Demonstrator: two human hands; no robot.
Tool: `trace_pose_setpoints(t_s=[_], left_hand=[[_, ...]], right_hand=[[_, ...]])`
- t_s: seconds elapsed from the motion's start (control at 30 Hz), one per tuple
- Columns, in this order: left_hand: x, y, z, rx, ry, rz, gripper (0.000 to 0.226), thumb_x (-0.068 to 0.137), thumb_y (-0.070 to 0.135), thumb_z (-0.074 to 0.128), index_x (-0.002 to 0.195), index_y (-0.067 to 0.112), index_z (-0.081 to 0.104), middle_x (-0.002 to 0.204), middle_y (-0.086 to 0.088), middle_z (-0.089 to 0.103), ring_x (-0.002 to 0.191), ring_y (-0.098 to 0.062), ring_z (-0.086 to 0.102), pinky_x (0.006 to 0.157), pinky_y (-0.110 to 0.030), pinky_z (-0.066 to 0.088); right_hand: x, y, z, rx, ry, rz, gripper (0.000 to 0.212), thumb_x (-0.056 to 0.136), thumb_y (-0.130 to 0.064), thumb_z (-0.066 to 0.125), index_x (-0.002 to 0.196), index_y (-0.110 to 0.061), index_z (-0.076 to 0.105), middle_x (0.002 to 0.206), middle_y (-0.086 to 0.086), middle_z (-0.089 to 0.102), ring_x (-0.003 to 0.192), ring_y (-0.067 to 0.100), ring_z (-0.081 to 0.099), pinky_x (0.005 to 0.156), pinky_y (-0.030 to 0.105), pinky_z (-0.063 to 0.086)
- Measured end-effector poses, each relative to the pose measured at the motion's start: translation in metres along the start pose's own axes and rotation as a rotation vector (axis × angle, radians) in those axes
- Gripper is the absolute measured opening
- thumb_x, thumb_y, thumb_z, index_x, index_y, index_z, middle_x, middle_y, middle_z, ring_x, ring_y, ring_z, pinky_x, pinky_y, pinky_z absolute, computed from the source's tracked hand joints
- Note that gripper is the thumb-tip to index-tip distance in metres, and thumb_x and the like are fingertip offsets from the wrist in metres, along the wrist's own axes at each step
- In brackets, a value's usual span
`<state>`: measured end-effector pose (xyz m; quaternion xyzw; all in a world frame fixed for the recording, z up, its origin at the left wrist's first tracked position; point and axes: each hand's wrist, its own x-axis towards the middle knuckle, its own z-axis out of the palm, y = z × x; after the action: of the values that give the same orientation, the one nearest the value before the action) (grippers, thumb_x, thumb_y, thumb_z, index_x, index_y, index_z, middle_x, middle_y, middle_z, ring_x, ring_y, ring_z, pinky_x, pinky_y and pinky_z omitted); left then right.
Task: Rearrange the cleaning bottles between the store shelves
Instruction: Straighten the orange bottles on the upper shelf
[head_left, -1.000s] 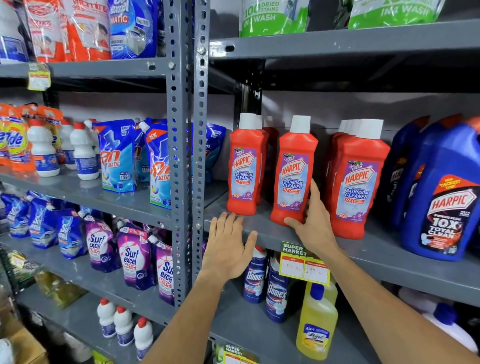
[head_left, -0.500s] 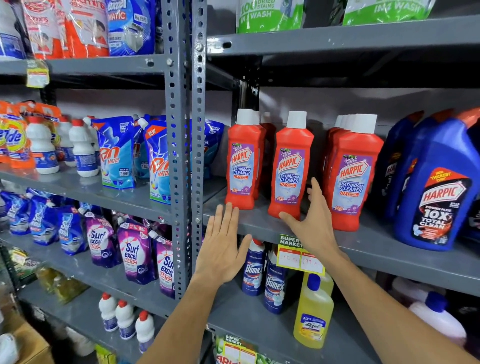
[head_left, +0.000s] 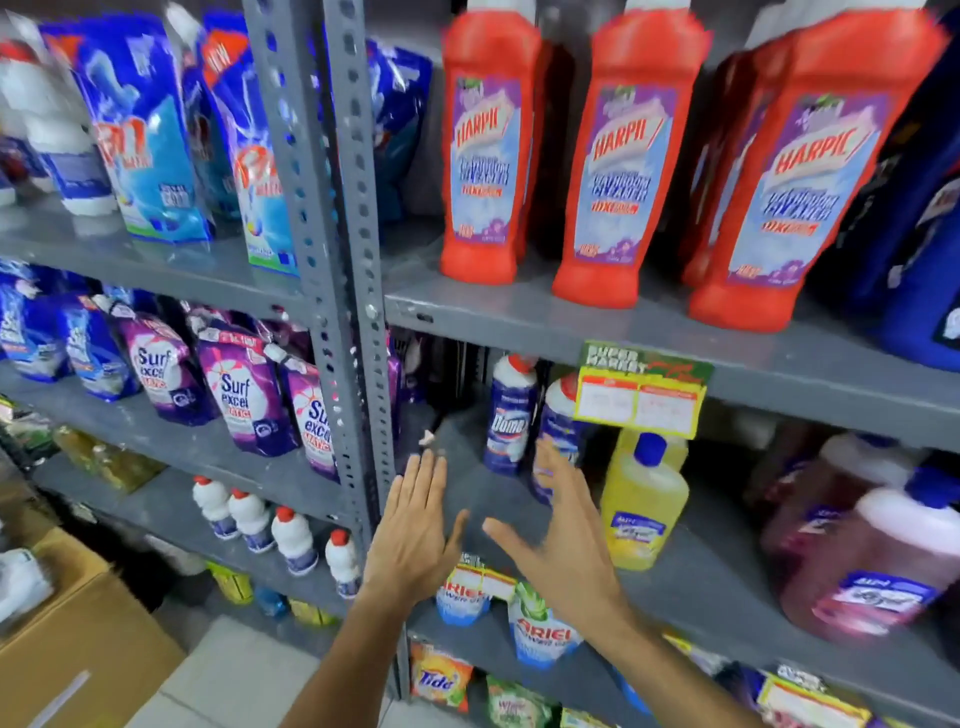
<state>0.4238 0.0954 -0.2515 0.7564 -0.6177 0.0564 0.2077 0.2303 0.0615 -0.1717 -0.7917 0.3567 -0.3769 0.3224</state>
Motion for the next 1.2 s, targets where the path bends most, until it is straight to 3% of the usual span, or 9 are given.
trace_pose_setpoints(t_s=[0.07,0.13,0.2,0.4,0.5,0.6,0.8,1.0,1.2], left_hand=[[-0.004,-0.011,0.021,0.028,-0.059,0.000,0.073,0.099,0.053,0.023,0.154,0.006,0.011,0.163,-0.013,0.011,0.150,-0.024,0.003,0.120,-0.038,0.000],[-0.004,-0.018,0.040,0.022,-0.117,0.001,0.075,0.097,0.054,0.020,0.154,0.005,0.015,0.162,-0.014,0.012,0.150,-0.026,0.004,0.122,-0.038,0.000],[-0.003,-0.026,0.058,0.011,-0.155,-0.014,0.077,0.096,0.055,0.021,0.153,0.004,0.017,0.162,-0.015,0.013,0.151,-0.028,0.005,0.120,-0.040,0.002],[-0.003,-0.044,0.090,0.041,-0.210,-0.023,0.076,0.095,0.052,0.022,0.149,-0.002,0.026,0.158,-0.020,0.025,0.148,-0.033,0.019,0.119,-0.046,0.019],[-0.005,-0.044,0.099,0.039,-0.190,-0.035,0.072,0.098,0.049,0.025,0.146,-0.004,0.033,0.154,-0.021,0.034,0.146,-0.034,0.026,0.117,-0.046,0.024],[-0.006,-0.044,0.103,0.036,-0.182,-0.032,0.072,0.098,0.049,0.023,0.148,-0.003,0.030,0.156,-0.020,0.031,0.147,-0.033,0.023,0.118,-0.045,0.018],[-0.009,-0.044,0.107,0.036,-0.176,-0.037,0.072,0.099,0.050,0.017,0.152,0.000,0.020,0.161,-0.016,0.020,0.150,-0.028,0.011,0.122,-0.040,0.004],[-0.008,-0.043,0.106,0.031,-0.188,-0.038,0.071,0.100,0.050,0.017,0.153,0.002,0.016,0.162,-0.015,0.015,0.151,-0.026,0.005,0.122,-0.038,-0.001],[-0.008,-0.042,0.101,0.029,-0.227,-0.054,0.070,0.102,0.049,0.019,0.154,0.003,0.010,0.163,-0.014,0.009,0.151,-0.025,0.000,0.119,-0.036,-0.007]], right_hand=[[0.005,0.035,0.014,-0.012,-0.024,0.141,0.101,0.078,-0.031,0.086,0.156,-0.024,0.022,0.154,-0.015,0.028,0.144,0.009,0.033,0.111,0.001,0.019],[0.013,0.068,0.023,-0.020,-0.011,0.246,0.107,0.076,-0.025,0.088,0.158,-0.011,0.021,0.161,-0.004,0.030,0.149,0.017,0.032,0.122,0.020,0.025],[0.021,0.089,0.030,0.001,0.018,0.338,0.109,0.077,-0.020,0.087,0.159,-0.011,0.017,0.162,0.004,0.032,0.149,0.021,0.032,0.123,0.038,0.028],[0.057,0.133,0.049,-0.079,0.203,0.549,0.109,0.075,-0.024,0.086,0.158,-0.011,0.018,0.157,0.012,0.043,0.143,0.031,0.044,0.117,0.047,0.036],[0.072,0.149,0.056,-0.124,0.287,0.540,0.099,0.073,-0.029,0.082,0.153,-0.013,0.026,0.148,0.014,0.052,0.134,0.034,0.053,0.113,0.047,0.041],[0.083,0.156,0.059,-0.095,0.303,0.548,0.074,0.083,-0.014,0.079,0.144,-0.008,0.039,0.138,0.015,0.061,0.123,0.032,0.061,0.102,0.038,0.048],[0.079,0.161,0.064,-0.203,0.272,0.478,0.060,0.085,-0.025,0.081,0.131,-0.008,0.046,0.137,0.016,0.063,0.120,0.034,0.065,0.098,0.051,0.055],[0.067,0.148,0.081,-0.046,0.096,0.388,0.058,0.086,-0.023,0.080,0.133,-0.013,0.047,0.136,0.008,0.065,0.120,0.023,0.065,0.094,0.043,0.058],[0.067,0.136,0.096,0.030,-0.012,0.354,0.057,0.088,-0.018,0.077,0.136,-0.012,0.048,0.138,0.003,0.062,0.114,0.006,0.057,0.078,0.005,0.045]])
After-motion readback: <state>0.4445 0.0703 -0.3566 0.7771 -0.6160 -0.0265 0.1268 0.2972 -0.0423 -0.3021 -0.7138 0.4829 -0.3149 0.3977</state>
